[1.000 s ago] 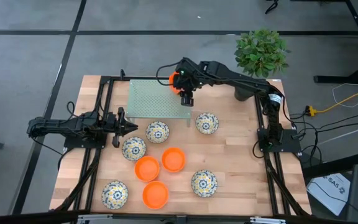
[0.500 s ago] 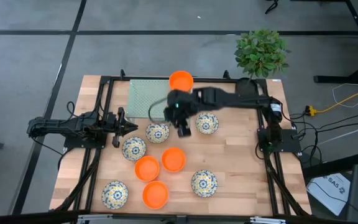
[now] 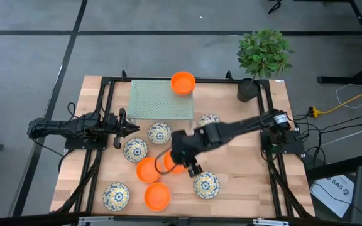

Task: Pick & Place Mini bowls
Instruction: Stack the orange bowl on top of the other orange bowls on the shelf

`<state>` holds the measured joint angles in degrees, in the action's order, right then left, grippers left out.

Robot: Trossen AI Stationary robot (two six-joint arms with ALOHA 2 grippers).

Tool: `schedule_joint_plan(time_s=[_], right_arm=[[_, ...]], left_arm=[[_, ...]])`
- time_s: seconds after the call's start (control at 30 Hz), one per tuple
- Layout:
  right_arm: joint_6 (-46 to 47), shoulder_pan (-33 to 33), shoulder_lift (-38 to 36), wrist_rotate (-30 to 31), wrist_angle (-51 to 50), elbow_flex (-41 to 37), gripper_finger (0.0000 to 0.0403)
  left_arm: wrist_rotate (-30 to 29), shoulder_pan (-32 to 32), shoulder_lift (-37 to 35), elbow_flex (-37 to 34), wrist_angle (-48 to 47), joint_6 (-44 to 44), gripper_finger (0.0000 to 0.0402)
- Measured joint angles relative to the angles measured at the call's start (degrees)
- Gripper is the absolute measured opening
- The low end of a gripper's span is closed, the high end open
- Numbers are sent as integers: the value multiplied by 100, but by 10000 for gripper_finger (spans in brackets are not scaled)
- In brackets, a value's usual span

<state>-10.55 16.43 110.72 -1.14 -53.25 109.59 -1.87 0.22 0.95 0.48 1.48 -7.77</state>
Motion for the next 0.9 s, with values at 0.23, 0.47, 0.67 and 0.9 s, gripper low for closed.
schedule_joint_plan(time_s=[0.23, 0.47, 0.67, 0.9], right_arm=[[325, 494, 11, -2, 594, -776, 157], [261, 732, 11, 4, 1570, -1540, 157], [258, 750, 11, 7, 2358, -2114, 157], [127, 626, 11, 34, 3251, -2784, 157]], left_arm=[[-2, 0, 0, -1, 0, 0, 38], [0, -1, 0, -1, 0, 0, 38], [-1, 0, 0, -1, 0, 0, 38], [0, -1, 0, 0, 0, 0, 38]])
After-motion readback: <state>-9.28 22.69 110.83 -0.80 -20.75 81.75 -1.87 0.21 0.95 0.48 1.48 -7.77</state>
